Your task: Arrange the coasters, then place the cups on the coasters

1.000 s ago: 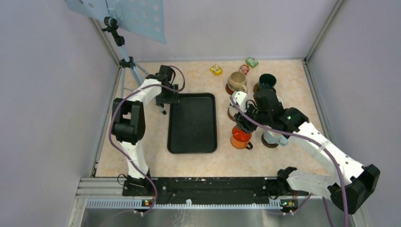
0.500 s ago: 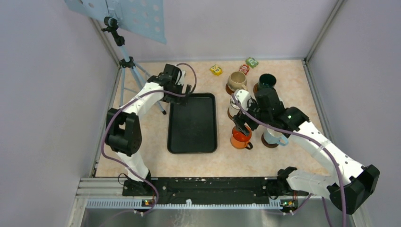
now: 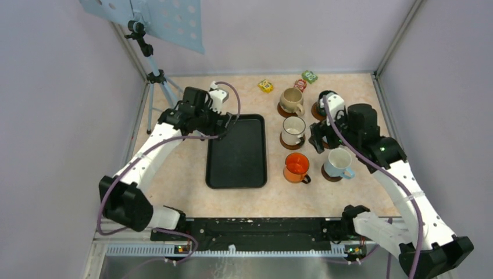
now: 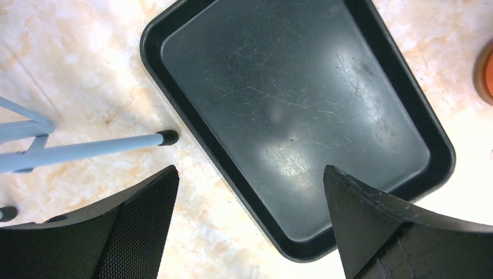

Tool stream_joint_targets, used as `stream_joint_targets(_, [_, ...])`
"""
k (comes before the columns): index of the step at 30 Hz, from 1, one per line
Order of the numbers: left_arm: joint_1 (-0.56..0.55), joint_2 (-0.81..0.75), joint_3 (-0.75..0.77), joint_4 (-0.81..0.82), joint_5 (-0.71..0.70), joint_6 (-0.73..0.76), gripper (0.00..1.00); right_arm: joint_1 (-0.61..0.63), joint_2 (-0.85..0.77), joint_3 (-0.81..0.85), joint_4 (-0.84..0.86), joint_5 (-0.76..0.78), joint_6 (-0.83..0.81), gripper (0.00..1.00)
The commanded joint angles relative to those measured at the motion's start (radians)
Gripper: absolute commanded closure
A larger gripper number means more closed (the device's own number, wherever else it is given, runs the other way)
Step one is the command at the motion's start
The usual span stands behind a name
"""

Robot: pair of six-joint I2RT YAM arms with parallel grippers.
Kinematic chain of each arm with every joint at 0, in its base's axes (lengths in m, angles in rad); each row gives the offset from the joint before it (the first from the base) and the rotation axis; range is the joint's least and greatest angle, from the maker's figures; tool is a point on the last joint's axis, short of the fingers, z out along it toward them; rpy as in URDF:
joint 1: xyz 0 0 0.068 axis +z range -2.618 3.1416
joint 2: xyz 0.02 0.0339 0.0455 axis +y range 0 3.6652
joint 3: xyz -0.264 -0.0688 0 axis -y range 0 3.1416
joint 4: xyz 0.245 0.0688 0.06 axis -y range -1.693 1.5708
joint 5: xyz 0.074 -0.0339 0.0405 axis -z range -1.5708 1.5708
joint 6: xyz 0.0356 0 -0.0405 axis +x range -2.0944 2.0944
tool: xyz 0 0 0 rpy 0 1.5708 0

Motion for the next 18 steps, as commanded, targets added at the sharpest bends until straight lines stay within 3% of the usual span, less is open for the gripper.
stream_joint_targets(1, [0.001,-0.153,-0.066,0.009,0.047,0.073,0.01,-0.079,-0.086,-0.015,0.048,0.010,0.025,0.20])
stream_joint_targets(10, [0.027,-0.476,-0.276,0.121,-0.105,0.061,0.01,-0.167,-0.259,-0.124,0.068,0.105,0.001,0.19])
stream_joint_targets(18, [0.055,-0.532,-0.333,0.149,-0.098,0.058,0.01,-0.209,-0.301,-0.135,0.068,0.089,0.011,0.19])
